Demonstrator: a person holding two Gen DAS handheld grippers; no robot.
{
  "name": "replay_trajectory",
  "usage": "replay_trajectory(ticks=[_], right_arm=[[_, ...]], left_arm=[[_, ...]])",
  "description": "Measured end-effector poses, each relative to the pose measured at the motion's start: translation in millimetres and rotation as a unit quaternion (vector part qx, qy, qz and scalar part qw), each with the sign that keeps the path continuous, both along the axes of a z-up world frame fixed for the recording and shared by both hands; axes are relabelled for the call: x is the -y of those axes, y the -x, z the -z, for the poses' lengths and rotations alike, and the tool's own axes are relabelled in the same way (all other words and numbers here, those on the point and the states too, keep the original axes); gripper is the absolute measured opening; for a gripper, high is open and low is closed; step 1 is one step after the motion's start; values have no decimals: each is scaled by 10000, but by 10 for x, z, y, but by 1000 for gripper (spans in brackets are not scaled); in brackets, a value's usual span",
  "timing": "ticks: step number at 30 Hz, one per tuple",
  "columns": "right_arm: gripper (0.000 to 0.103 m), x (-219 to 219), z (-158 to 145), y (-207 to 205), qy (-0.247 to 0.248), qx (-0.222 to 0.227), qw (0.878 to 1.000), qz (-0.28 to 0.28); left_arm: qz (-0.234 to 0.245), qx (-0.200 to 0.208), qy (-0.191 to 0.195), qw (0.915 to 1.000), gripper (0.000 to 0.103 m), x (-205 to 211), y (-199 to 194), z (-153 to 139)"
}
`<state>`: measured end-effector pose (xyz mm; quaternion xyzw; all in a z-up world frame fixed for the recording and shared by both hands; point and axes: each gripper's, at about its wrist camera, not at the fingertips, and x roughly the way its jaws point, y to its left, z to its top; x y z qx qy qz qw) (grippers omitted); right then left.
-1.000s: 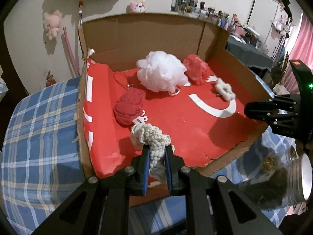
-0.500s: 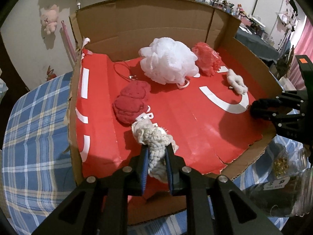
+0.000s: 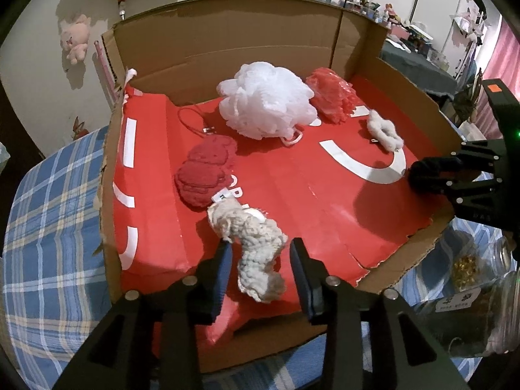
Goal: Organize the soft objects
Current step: 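Open both tools to release the rope toy and scrunchie inside the box, then move both tools back toward the white cloth and blue towel on the table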
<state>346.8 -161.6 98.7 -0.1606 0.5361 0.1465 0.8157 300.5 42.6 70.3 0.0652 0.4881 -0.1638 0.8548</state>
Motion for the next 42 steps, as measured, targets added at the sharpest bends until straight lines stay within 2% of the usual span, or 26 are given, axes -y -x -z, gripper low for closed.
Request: replay_trajectory(ticks=[5, 7, 11, 12, 15, 19, 23, 25, 29, 32, 38, 42], right_arm=[[32, -8, -5, 4, -59, -2, 10000, 3], [42, -13, -20, 11, -133, -10, 9999, -10], [44, -50, -61, 36, -156, 49, 9999, -4], [44, -44, -85, 43, -189, 70, 9998, 20], [45, -14, -189, 79, -295, 176, 9993, 111], [54, 19, -366, 169, -437, 337, 9983, 205], [55, 79, -593, 324, -599, 613, 9957, 338], [61, 121, -677, 376, -666, 734, 9944, 378], [63, 173, -947, 642, -873, 1090, 9891, 468], [72, 184, -1122, 864, -1044, 1321, 9844, 509], [74, 162, -1372, 1380, -1277, 1792, 9744, 458], [80, 132, -1455, 1760, -1451, 2134, 9652, 430]], left_arm=[[59, 41, 50, 10000, 52, 27, 29, -23], [70, 78, 54, 9999, 56, 36, 46, -38], [73, 146, 118, 9998, 62, 35, 83, -88], [73, 166, 125, 9998, 66, 27, 97, -106], [37, 279, 157, 9995, 70, 11, 142, -164], [-43, 372, 297, 9989, 75, -21, 203, -245], [-113, 648, 406, 9970, 83, -32, 370, -418], [-149, 821, 481, 9953, 88, -35, 478, -528], [-257, 1221, 607, 9903, 94, -54, 748, -778], [-350, 1487, 676, 9860, 100, -61, 960, -943], [-503, 2033, 771, 9748, 103, -36, 1443, -1198], [-527, 2161, 908, 9707, 103, -5, 1695, -1224]])
